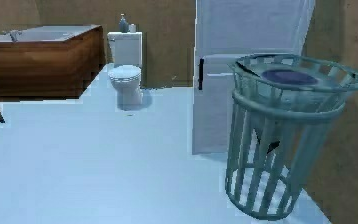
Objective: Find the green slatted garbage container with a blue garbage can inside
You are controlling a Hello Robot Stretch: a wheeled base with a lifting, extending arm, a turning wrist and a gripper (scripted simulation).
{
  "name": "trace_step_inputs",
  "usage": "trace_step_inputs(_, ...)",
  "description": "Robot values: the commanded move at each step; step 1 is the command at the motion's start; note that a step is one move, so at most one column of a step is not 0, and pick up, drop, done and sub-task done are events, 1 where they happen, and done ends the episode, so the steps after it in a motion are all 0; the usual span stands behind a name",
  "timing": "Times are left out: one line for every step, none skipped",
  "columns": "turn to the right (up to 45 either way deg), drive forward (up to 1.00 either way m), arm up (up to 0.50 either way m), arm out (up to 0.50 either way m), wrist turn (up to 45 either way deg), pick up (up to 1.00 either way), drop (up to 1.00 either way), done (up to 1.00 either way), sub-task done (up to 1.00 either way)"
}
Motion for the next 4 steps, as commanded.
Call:
trace_step_inputs(45.0, 0.00, 0.00, 0.00, 0.0, 0.00, 0.00, 0.00, 0.00)
trace_step_inputs(3.0, 0.00, 0.00, 0.00, 0.0, 0.00, 0.00, 0.00, 0.00)
trace_step_inputs(0.0, 0.30, 0.00, 0.00, 0.0, 0.00, 0.00, 0.00, 0.00)
trace_step_inputs(36.0, 0.00, 0.00, 0.00, 0.0, 0.00, 0.00, 0.00, 0.00)
